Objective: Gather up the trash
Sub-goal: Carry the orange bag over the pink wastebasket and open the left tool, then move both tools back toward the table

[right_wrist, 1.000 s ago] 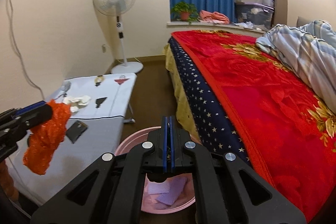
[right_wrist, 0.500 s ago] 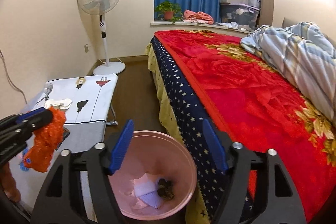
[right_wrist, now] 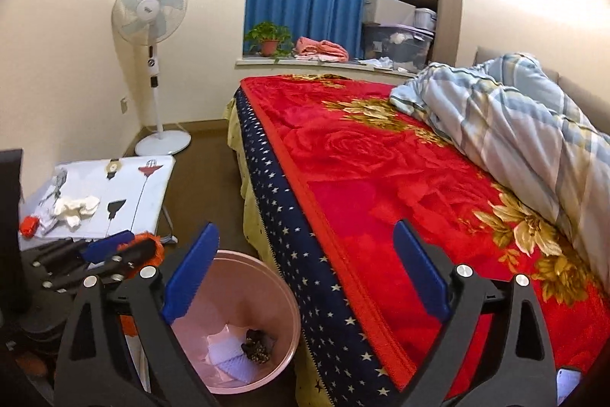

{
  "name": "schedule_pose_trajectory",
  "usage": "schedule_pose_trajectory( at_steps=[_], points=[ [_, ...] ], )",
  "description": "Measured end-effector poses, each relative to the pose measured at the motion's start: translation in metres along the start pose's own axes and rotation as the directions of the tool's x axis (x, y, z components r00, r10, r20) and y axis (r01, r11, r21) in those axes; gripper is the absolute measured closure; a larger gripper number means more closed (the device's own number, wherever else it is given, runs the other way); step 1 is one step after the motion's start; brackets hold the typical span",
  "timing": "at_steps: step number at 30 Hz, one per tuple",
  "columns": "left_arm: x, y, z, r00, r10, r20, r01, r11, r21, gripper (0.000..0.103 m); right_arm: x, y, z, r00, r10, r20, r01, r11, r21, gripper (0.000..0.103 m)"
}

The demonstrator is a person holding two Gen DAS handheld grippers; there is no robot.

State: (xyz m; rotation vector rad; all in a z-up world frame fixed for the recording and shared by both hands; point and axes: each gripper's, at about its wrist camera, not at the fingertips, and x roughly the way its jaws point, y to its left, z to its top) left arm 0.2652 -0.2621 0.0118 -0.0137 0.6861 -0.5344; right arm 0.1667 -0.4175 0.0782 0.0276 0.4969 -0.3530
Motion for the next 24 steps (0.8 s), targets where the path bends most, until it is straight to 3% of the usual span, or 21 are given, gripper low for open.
schedule_pose_trajectory(
  at_steps=[2,4,10,16,18,21,22,23,24],
  points=[
    [0.001,0.001,0.004,0.997,0.074,0.011,-0.074,0.997,-0.027,0.013,0.000,-0.006,0.001,1.000,-0.002,-0.003,0.003,1.000,0.026,0.012],
    [-0.003,0.004,0.008,0.991,0.128,0.035,-0.126,0.991,-0.047,0.011,0.002,-0.012,0.000,1.000,0.001,-0.016,0.000,0.999,0.055,0.012],
    [-0.019,0.018,0.013,0.989,0.146,0.005,-0.145,0.985,-0.090,0.010,0.008,-0.020,0.000,0.998,0.030,-0.049,-0.025,0.993,0.114,0.012],
    [-0.069,0.051,0.011,0.977,0.212,0.023,-0.210,0.975,-0.080,0.010,0.012,-0.007,-0.001,0.994,0.087,-0.064,-0.080,0.990,0.112,0.010],
    [-0.098,0.076,0.007,0.960,0.277,0.048,-0.273,0.959,-0.079,0.010,0.009,0.001,-0.001,0.991,0.123,-0.048,-0.117,0.987,0.109,0.008],
    [-0.136,0.115,0.003,0.919,0.386,0.084,-0.377,0.920,-0.103,0.009,0.004,0.021,0.000,0.981,0.195,-0.018,-0.193,0.976,0.099,0.007],
    [-0.147,0.127,0.001,0.901,0.423,0.094,-0.412,0.904,-0.115,0.008,0.002,0.028,0.000,0.975,0.222,-0.012,-0.220,0.971,0.097,0.007],
    [-0.163,0.147,-0.004,0.863,0.492,0.114,-0.477,0.868,-0.134,0.008,0.001,0.039,-0.001,0.968,0.252,-0.010,-0.250,0.964,0.093,0.006],
    [-0.171,0.156,-0.007,0.838,0.530,0.128,-0.514,0.846,-0.140,0.008,0.001,0.052,-0.001,0.959,0.283,-0.014,-0.280,0.956,0.087,0.006]
  ],
)
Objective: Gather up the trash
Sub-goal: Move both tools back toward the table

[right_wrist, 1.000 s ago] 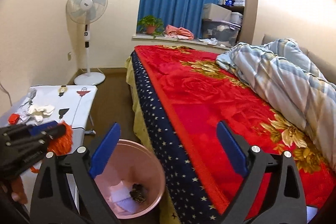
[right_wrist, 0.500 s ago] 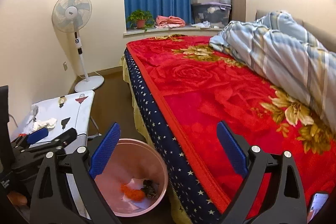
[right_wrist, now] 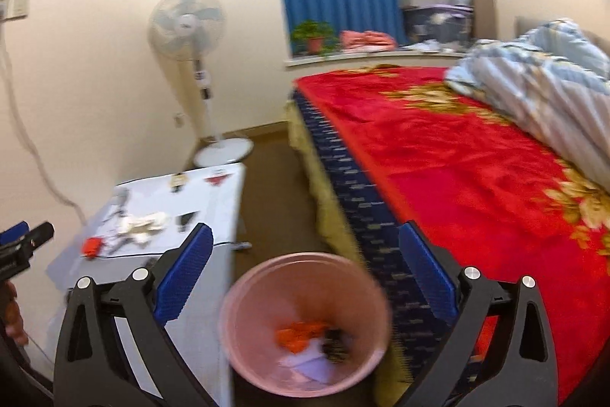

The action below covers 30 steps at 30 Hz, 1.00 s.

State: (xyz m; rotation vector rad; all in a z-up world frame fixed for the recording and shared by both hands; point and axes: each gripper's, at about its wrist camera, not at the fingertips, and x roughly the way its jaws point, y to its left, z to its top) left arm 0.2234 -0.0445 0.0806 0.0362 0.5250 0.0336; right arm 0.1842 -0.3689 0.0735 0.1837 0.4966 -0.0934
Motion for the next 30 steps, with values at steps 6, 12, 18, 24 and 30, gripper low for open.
schedule_pose_trajectory(
  at_steps=[6,12,18,24,30],
  points=[
    [0.015,0.083,0.003,0.985,0.170,0.006,-0.169,0.983,-0.074,0.008,0.028,0.079,-0.009,0.989,0.139,-0.047,-0.141,0.989,-0.046,0.006],
    [0.046,0.112,0.015,0.975,0.223,0.024,-0.219,0.970,-0.109,0.008,0.064,0.162,-0.024,0.970,0.232,-0.069,-0.240,0.958,-0.158,0.006],
    [0.070,0.129,0.006,0.973,0.231,0.011,-0.227,0.963,-0.144,0.008,0.133,0.213,-0.064,0.965,0.217,-0.148,-0.245,0.946,-0.211,0.006],
    [0.079,0.145,0.006,0.973,0.232,0.005,-0.227,0.956,-0.186,0.008,0.195,0.244,-0.104,0.956,0.195,-0.221,-0.234,0.958,-0.164,0.006],
    [0.088,0.152,0.004,0.976,0.218,-0.024,-0.218,0.953,-0.211,0.008,0.231,0.269,-0.122,0.942,0.165,-0.293,-0.222,0.959,-0.174,0.006]
  ],
)
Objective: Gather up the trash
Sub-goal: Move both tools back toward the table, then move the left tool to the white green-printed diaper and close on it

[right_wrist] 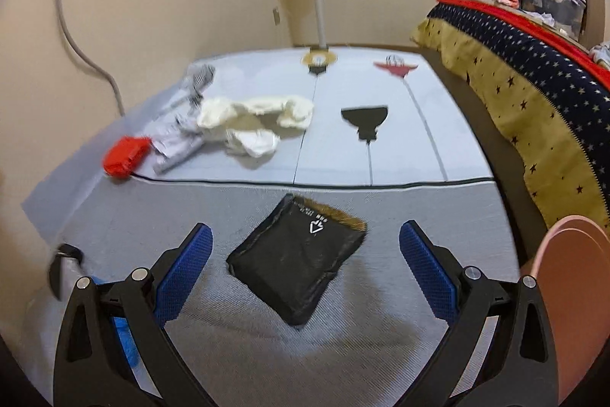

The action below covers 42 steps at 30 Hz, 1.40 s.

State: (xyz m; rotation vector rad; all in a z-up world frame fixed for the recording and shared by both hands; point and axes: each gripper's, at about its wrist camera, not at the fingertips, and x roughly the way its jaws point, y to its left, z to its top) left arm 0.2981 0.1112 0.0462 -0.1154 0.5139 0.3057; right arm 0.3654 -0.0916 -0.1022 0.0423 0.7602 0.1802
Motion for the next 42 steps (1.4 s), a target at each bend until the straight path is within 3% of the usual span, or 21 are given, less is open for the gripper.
schedule_pose_trajectory(
  at_steps=[13,15,16,18,19,21,26,29,32,38,42],
  points=[
    [0.008,0.007,-0.001,1.000,-0.006,-0.030,0.005,0.999,-0.037,0.008,0.046,0.013,-0.005,0.982,-0.049,-0.183,0.040,0.998,-0.052,0.005],
    [0.008,0.008,-0.002,0.999,-0.009,-0.037,0.007,0.999,-0.043,0.008,0.046,0.015,-0.005,0.982,-0.058,-0.182,0.046,0.997,-0.066,0.011],
    [0.008,0.009,-0.002,0.999,-0.010,-0.039,0.009,0.999,-0.045,0.008,0.045,0.016,-0.005,0.983,-0.051,-0.177,0.039,0.997,-0.072,0.015],
    [0.008,0.010,-0.002,0.999,-0.009,-0.040,0.007,0.999,-0.051,0.008,0.040,0.019,-0.005,0.987,-0.034,-0.156,0.021,0.996,-0.084,0.049],
    [0.008,0.011,-0.001,0.999,-0.009,-0.040,0.007,0.999,-0.054,0.008,0.038,0.020,-0.005,0.989,-0.023,-0.147,0.010,0.996,-0.091,0.058],
    [0.008,0.013,-0.001,0.999,-0.007,-0.043,0.004,0.998,-0.062,0.008,0.035,0.023,-0.005,0.990,0.012,-0.141,-0.026,0.994,-0.104,0.097],
    [0.010,0.014,-0.001,0.999,-0.002,-0.043,-0.001,0.998,-0.061,0.008,0.031,0.023,-0.005,0.990,0.057,-0.129,-0.070,0.993,-0.095,0.099],
    [0.010,0.014,0.000,0.999,-0.005,-0.042,0.002,0.998,-0.065,0.008,0.021,0.014,-0.003,0.994,0.085,-0.073,-0.088,0.995,-0.050,0.099],
    [0.010,0.012,0.000,0.999,-0.010,-0.034,0.008,0.998,-0.063,0.008,0.009,0.011,-0.003,0.998,0.057,-0.035,-0.060,0.996,-0.074,0.099],
    [0.016,0.005,-0.002,1.000,-0.013,-0.021,0.012,0.998,-0.055,0.008,-0.046,-0.008,0.013,0.999,0.034,-0.003,-0.034,0.993,-0.111,0.099],
    [0.019,-0.009,-0.008,0.998,-0.054,-0.011,0.053,0.997,-0.047,0.008,-0.091,-0.029,0.025,1.000,0.012,0.003,-0.012,0.992,-0.125,0.099]
  ],
)
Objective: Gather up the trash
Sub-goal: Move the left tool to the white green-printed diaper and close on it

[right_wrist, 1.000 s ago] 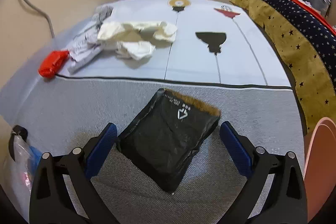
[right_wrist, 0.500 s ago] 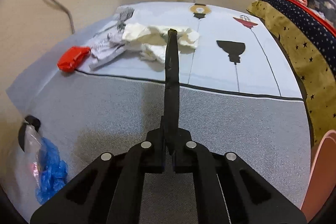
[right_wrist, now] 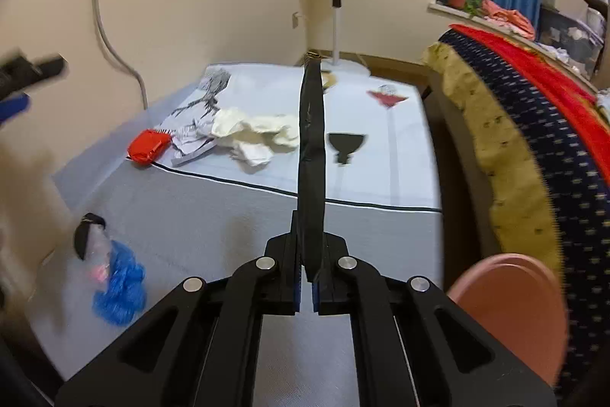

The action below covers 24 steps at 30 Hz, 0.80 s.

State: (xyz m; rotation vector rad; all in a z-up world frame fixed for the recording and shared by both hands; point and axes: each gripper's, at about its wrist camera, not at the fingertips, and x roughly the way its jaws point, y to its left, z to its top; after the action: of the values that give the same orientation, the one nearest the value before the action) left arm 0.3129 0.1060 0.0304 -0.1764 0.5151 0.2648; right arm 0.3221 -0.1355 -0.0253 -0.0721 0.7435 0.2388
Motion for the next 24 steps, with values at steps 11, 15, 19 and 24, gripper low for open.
schedule_pose_trajectory(
  at_steps=[11,15,19,24],
  points=[
    [0.076,-0.082,-0.025,0.977,-0.204,-0.056,0.206,0.977,0.048,0.008,-0.094,-0.074,-0.024,0.994,-0.109,0.012,0.107,0.989,0.105,0.099],
    [0.115,-0.105,-0.040,0.967,-0.229,-0.109,0.238,0.968,0.079,0.008,-0.086,-0.096,-0.031,0.993,-0.119,-0.016,0.120,0.982,0.149,0.099],
    [0.149,-0.128,-0.054,0.956,-0.242,-0.168,0.269,0.949,0.166,0.008,-0.079,-0.109,-0.033,0.992,-0.116,-0.043,0.121,0.981,0.155,0.099],
    [0.175,-0.146,-0.067,0.961,-0.214,-0.173,0.255,0.929,0.267,0.008,-0.075,-0.112,-0.036,0.994,-0.090,-0.061,0.099,0.983,0.156,0.099]
  ],
)
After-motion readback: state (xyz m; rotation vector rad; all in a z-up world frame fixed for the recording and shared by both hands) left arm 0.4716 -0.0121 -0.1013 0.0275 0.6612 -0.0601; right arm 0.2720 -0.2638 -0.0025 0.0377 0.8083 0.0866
